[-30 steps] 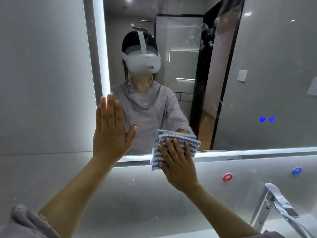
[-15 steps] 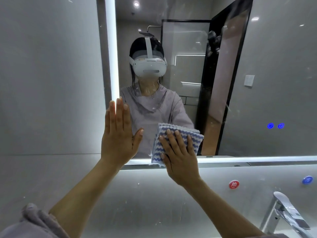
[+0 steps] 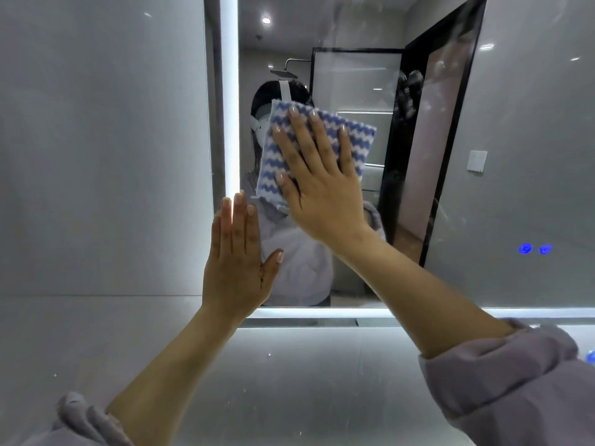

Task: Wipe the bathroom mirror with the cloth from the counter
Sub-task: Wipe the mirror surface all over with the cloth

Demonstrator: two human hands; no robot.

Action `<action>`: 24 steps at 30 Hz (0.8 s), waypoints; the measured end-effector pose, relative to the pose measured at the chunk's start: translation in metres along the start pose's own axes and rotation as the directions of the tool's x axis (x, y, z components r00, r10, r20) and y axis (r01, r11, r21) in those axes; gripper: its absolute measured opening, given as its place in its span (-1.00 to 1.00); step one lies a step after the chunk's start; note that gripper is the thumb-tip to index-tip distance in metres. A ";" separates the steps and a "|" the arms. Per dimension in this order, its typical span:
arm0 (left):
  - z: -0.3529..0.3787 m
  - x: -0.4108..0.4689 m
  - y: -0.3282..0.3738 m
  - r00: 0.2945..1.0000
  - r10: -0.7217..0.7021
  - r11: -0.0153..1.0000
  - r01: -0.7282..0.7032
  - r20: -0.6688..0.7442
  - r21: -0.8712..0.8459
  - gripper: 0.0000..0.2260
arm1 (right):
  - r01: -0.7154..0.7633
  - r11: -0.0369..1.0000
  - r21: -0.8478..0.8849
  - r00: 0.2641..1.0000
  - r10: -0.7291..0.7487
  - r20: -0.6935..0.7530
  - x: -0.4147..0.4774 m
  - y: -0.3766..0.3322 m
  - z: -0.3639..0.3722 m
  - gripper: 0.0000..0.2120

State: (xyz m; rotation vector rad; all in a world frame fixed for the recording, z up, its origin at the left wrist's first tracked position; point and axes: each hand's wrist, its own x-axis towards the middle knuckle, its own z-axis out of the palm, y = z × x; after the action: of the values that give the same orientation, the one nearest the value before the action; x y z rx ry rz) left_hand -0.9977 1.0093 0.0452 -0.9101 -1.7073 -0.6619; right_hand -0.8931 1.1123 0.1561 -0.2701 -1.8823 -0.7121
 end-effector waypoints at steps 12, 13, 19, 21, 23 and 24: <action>0.002 0.000 -0.001 1.000 0.003 1.000 -0.003 -0.004 0.004 -0.31 | 0.043 0.999 -0.033 0.999 -0.043 0.019 -0.027 -0.003 0.006 -0.47; 0.002 0.000 -0.001 1.000 0.007 1.000 -0.007 -0.007 0.003 -0.30 | 0.047 0.998 -0.034 0.999 -0.046 0.026 -0.033 -0.003 0.008 -0.47; 0.001 -0.001 0.000 1.000 0.007 1.000 -0.007 -0.019 0.003 -0.30 | 0.026 0.999 -0.042 0.999 -0.025 0.029 -0.054 -0.008 0.012 -0.47; 0.001 -0.001 0.000 1.000 0.002 1.000 -0.002 -0.005 0.005 -0.30 | 0.018 0.999 -0.044 0.999 -0.017 0.028 -0.053 -0.009 0.012 -0.47; 0.002 -0.001 0.001 1.000 0.000 1.000 0.000 0.009 0.009 -0.31 | 0.023 0.998 -0.050 0.999 -0.021 0.034 -0.049 -0.009 0.011 -0.47; 0.001 -0.001 0.001 1.000 -0.002 1.000 0.002 0.015 0.014 -0.31 | 0.030 0.998 -0.050 0.999 -0.028 0.035 -0.045 -0.009 0.010 -0.47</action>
State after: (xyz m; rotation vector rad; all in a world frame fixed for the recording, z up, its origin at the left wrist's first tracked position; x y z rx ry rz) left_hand -0.9974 1.0109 0.0442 -0.9063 -1.7240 -0.6453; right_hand -0.8866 1.1168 0.1101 -0.2892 -1.9064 -0.7798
